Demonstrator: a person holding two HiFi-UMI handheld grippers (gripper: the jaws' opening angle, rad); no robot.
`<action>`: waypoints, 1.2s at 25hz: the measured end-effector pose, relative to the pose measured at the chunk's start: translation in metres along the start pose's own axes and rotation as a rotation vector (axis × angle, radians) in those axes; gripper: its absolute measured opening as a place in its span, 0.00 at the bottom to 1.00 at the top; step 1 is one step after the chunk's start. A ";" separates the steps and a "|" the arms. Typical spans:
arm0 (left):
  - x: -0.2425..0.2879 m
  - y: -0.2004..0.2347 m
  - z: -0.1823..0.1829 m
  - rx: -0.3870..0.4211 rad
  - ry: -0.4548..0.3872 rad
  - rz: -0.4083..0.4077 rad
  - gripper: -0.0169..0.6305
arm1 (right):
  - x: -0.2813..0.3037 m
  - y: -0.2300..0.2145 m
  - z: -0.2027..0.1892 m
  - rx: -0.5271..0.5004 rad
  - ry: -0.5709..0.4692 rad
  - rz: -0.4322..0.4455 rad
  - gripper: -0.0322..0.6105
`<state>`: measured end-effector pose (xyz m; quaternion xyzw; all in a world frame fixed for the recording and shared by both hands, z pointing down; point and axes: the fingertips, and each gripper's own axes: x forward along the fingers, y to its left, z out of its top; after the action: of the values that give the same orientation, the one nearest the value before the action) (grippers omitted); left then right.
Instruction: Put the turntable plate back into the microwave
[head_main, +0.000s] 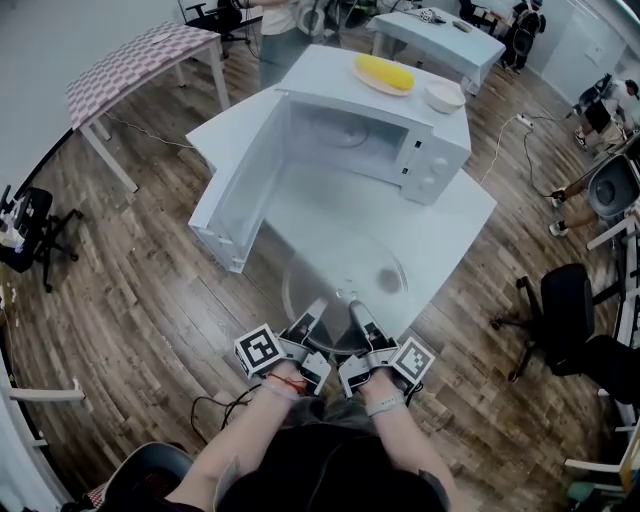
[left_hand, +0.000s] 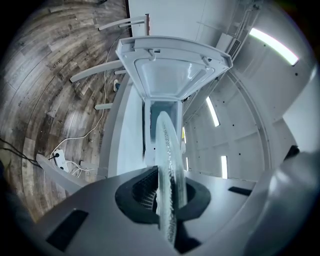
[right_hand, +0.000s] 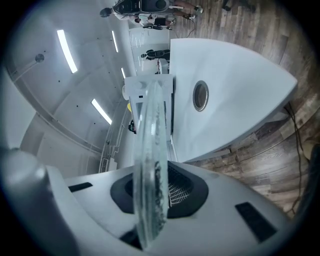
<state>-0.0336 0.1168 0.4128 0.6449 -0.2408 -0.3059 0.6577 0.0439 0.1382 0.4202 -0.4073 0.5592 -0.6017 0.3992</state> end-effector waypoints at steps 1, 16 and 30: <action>0.000 0.001 0.001 -0.003 -0.002 0.000 0.07 | 0.001 -0.001 -0.001 0.000 0.002 -0.002 0.13; 0.028 0.010 0.008 -0.017 -0.034 0.017 0.07 | 0.022 -0.003 0.025 0.008 0.033 -0.024 0.13; 0.081 0.001 0.023 -0.027 -0.140 0.000 0.07 | 0.065 0.012 0.068 -0.004 0.135 -0.032 0.13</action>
<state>0.0067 0.0431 0.4085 0.6129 -0.2821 -0.3536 0.6479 0.0851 0.0533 0.4135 -0.3755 0.5793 -0.6330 0.3503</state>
